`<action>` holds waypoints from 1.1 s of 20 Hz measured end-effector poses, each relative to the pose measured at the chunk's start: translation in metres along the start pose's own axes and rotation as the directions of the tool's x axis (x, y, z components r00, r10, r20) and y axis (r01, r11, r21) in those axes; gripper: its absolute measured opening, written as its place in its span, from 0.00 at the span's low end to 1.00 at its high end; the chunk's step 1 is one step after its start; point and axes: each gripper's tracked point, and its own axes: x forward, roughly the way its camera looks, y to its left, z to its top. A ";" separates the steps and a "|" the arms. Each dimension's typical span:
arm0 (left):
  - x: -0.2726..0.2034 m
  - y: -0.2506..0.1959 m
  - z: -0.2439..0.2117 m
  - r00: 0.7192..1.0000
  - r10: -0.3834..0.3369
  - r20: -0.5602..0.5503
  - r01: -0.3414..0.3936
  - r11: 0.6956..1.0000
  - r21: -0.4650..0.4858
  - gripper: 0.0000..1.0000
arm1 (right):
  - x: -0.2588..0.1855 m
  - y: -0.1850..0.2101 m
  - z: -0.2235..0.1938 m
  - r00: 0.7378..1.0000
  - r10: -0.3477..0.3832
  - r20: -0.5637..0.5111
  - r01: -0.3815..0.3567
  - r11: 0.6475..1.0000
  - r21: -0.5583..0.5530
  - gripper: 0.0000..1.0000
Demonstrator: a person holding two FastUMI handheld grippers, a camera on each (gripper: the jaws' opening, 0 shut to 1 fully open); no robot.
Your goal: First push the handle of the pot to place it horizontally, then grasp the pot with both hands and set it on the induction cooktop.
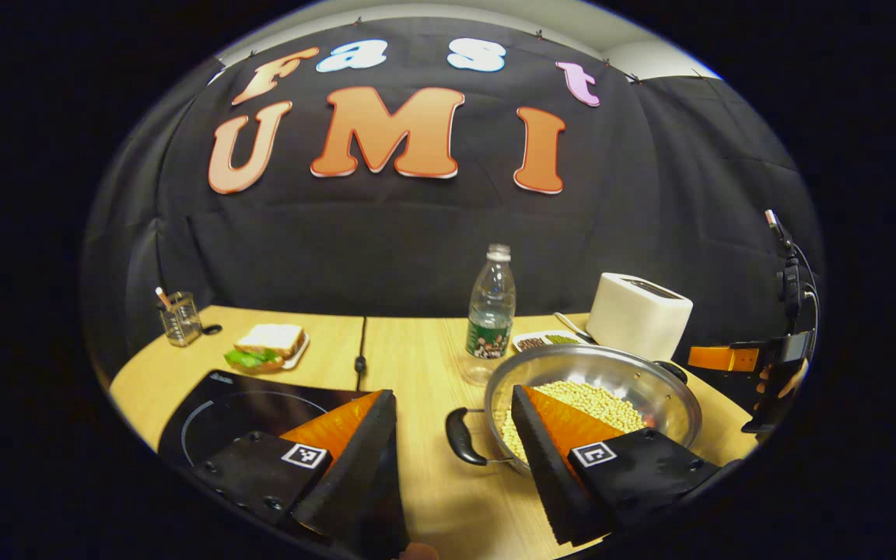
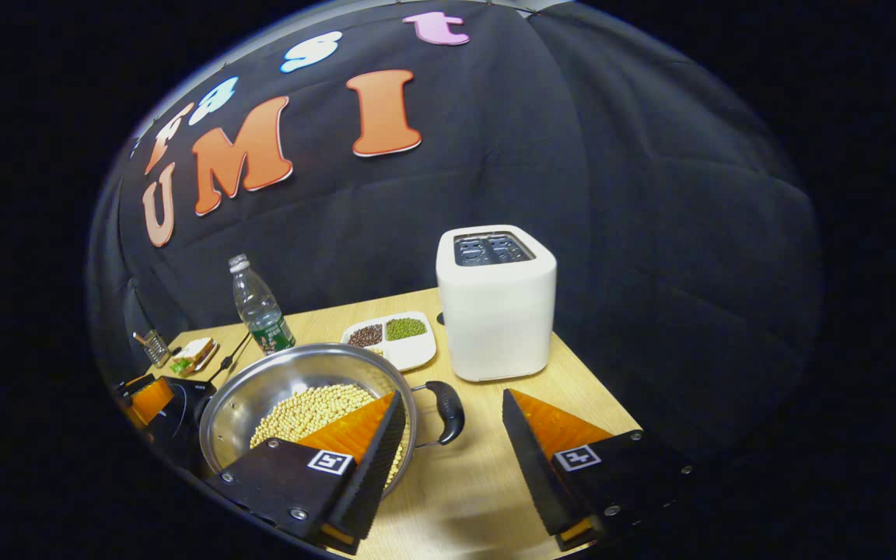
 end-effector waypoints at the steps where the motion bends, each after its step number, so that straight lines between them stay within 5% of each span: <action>1: 0.007 -0.004 -0.007 1.000 -0.003 -0.021 0.003 1.000 -0.005 0.99 | 0.005 0.004 -0.002 1.000 0.007 -0.004 -0.007 1.000 -0.019 0.84; 3: 0.017 -0.007 -0.017 0.998 0.007 -0.059 -0.007 1.000 0.004 0.99 | 0.017 0.010 -0.007 1.000 0.013 -0.016 -0.013 0.999 -0.039 0.93; 9: 0.047 -0.011 -0.048 0.988 0.027 -0.149 -0.025 1.000 0.012 0.99 | 0.054 -0.001 -0.032 0.993 -0.020 -0.115 0.021 1.000 0.015 0.94; 13: 0.065 -0.014 -0.058 0.984 0.030 -0.178 -0.035 0.999 -0.025 0.99 | 0.064 0.007 -0.044 0.987 0.041 -0.155 -0.024 0.994 0.105 0.92; 15: 0.072 -0.013 -0.060 0.983 0.040 -0.181 -0.044 0.999 -0.016 0.98 | 0.071 0.012 -0.048 0.984 0.061 -0.168 -0.039 0.991 0.128 0.86; 18: 0.074 -0.009 -0.061 0.981 0.056 -0.186 -0.062 0.998 -0.026 0.83 | 0.073 0.017 -0.058 0.979 0.061 -0.196 -0.038 0.992 0.119 0.63; 22: 0.075 -0.002 -0.061 0.975 0.060 -0.214 -0.076 0.995 -0.066 0.65 | 0.060 0.023 -0.060 0.974 0.059 -0.220 -0.009 0.975 0.223 0.46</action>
